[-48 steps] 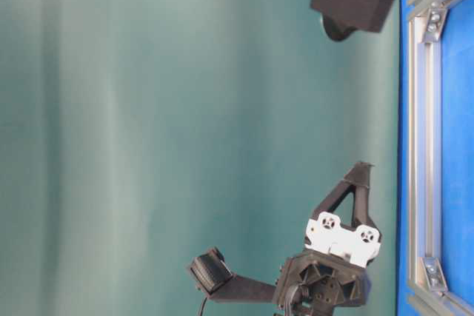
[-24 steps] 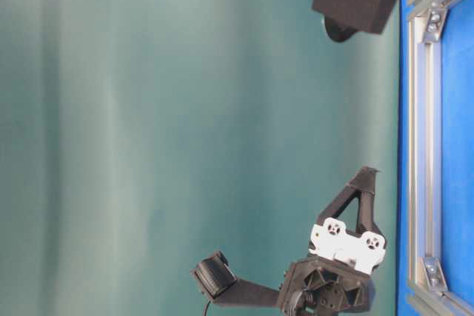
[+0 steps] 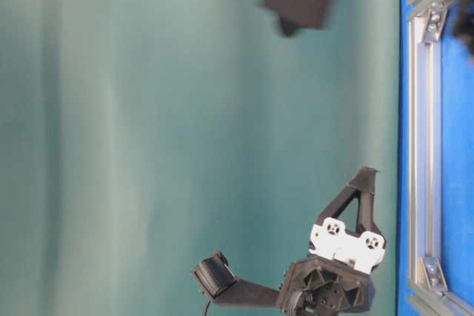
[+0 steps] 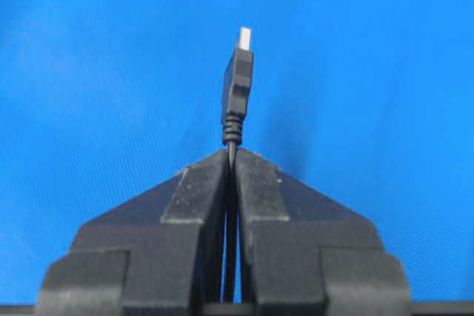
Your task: Insert the wire through the string loop located on the left side.
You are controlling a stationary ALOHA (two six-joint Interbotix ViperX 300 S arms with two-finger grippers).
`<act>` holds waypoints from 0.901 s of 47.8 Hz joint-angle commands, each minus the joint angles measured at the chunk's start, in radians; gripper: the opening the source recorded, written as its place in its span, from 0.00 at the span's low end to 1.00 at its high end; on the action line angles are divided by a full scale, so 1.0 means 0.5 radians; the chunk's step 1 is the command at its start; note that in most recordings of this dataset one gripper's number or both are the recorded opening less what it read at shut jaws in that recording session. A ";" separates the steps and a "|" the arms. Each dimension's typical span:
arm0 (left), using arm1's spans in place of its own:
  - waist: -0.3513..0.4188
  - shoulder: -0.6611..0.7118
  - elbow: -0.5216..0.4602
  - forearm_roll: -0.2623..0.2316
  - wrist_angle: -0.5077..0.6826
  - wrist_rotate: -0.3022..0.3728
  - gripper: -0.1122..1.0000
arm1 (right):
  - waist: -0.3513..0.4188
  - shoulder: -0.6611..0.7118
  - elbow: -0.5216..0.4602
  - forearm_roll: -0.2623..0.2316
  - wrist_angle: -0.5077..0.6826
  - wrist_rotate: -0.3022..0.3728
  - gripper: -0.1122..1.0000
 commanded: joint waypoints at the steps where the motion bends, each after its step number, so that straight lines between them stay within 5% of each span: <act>1: 0.003 -0.061 -0.012 0.003 -0.009 -0.003 0.10 | 0.000 -0.193 -0.009 -0.003 0.086 -0.003 0.10; 21: 0.006 -0.064 -0.009 0.003 -0.009 -0.006 0.10 | 0.000 -0.463 -0.028 -0.006 0.310 -0.009 0.10; 43: 0.003 -0.064 -0.009 0.003 -0.009 -0.006 0.10 | 0.000 -0.466 -0.028 -0.003 0.341 -0.009 0.10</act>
